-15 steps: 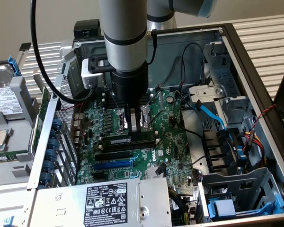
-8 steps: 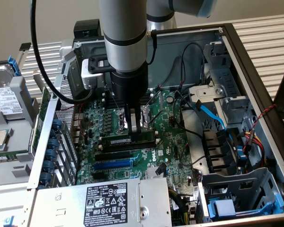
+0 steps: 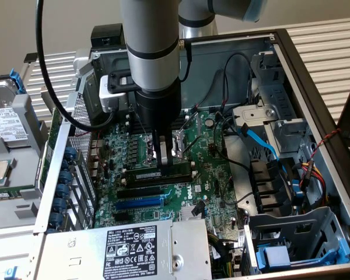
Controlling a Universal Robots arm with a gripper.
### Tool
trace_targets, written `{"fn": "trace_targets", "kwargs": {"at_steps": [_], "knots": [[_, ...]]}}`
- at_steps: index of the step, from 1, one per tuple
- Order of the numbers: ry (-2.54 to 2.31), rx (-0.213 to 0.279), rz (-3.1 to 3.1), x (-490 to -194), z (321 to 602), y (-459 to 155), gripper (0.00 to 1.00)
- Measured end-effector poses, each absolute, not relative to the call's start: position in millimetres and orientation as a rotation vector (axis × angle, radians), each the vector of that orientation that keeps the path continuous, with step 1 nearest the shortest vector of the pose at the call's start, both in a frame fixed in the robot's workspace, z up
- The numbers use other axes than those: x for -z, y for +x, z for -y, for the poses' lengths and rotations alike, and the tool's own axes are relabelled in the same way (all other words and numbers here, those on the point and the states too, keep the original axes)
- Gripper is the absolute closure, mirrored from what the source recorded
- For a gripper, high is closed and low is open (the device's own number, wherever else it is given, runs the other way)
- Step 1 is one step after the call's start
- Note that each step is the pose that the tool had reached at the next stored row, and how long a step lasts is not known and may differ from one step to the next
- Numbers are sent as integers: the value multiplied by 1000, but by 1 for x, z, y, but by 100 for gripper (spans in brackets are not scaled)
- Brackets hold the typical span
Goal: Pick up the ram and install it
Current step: 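Insert the ram into the slot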
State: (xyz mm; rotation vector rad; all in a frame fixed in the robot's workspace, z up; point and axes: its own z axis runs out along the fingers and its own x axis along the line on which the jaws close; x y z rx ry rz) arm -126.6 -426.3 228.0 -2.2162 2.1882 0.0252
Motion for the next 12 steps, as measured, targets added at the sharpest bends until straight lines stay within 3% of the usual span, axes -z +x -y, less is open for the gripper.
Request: {"fn": "trace_targets", "kwargs": {"at_steps": [12], "knots": [[-2215, -22, -2187, -227, 426, -127, 87]]}}
